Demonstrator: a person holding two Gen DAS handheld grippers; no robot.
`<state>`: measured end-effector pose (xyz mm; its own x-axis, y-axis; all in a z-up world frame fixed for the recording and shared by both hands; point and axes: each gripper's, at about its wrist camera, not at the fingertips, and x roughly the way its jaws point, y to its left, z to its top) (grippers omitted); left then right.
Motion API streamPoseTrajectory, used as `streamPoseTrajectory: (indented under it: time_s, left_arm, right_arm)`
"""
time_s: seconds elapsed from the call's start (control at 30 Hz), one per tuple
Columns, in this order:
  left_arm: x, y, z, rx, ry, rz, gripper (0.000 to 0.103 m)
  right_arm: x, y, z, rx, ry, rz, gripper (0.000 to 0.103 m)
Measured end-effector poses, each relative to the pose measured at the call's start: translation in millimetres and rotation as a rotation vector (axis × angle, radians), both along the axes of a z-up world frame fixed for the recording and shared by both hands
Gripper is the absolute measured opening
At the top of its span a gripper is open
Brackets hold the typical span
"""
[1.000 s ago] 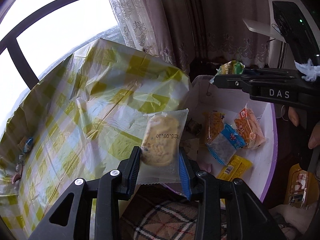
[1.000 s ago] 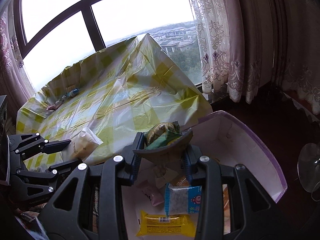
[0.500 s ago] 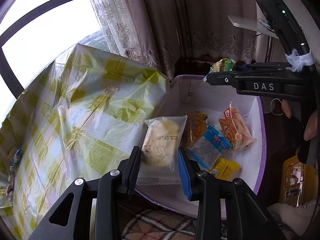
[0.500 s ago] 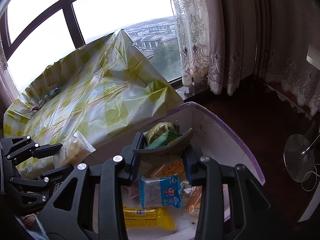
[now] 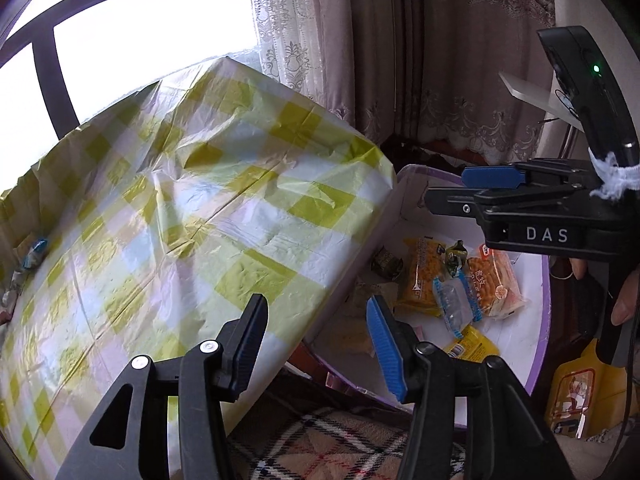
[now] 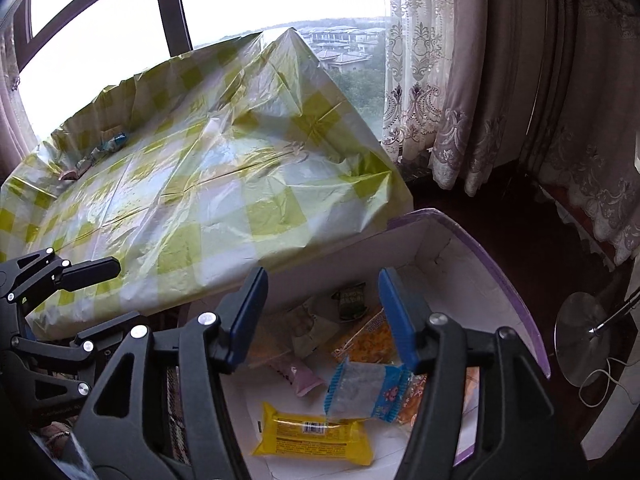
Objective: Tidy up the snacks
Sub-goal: 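Return both open tools to the snack pile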
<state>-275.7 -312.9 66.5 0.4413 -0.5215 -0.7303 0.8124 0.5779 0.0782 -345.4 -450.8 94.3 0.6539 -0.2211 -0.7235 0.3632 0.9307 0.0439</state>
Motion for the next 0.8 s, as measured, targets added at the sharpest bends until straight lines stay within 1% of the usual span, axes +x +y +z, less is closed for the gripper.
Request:
streamPoseTrajectory:
  time_s: [0.17, 0.27, 0.33, 0.4, 0.47, 0.53, 0.6, 0.67, 0.73, 0.8]
  left_arm:
    - [32.9, 39.8, -11.6, -0.033, 0.054, 0.099, 0.053]
    - [60.0, 71.0, -19.3, -0.058, 0.098, 0.189, 0.053]
    - [81.1, 95.9, -23.9, -0.078, 0.127, 0.262, 0.054]
    - [106.0, 125.4, -29.2, -0.093, 0.151, 0.35, 0.057]
    - [132.2, 159.0, -33.5, -0.116, 0.175, 0.448, 0.062]
    - [159.0, 194.7, -36.2, -0.136, 0.193, 0.552, 0.063]
    - [184.9, 231.7, -38.2, -0.146, 0.19, 0.655, 0.064]
    - [208.2, 267.4, -39.6, -0.146, 0.156, 0.753, 0.067]
    - [230.9, 301.1, -41.5, -0.128, 0.118, 0.848, 0.068]
    - [249.8, 334.6, -44.9, -0.126, 0.101, 0.94, 0.068]
  right_arm:
    - [37.3, 43.2, -8.8, -0.014, 0.053, 0.096, 0.062]
    - [63.6, 71.1, -11.3, 0.001, 0.059, 0.158, 0.062]
    - [83.1, 92.0, -9.8, 0.024, 0.037, 0.207, 0.064]
    - [105.8, 114.2, -10.0, 0.037, 0.026, 0.263, 0.071]
    - [131.9, 137.2, -12.8, 0.047, 0.035, 0.324, 0.072]
    - [161.6, 162.3, -17.7, 0.047, 0.064, 0.387, 0.073]
    - [191.8, 185.9, -21.3, 0.042, 0.079, 0.439, 0.073]
    - [223.8, 208.3, -24.4, 0.05, 0.084, 0.486, 0.074]
    - [259.0, 228.5, -29.7, 0.048, 0.084, 0.524, 0.076]
    - [295.8, 244.9, -36.7, 0.046, 0.088, 0.545, 0.077]
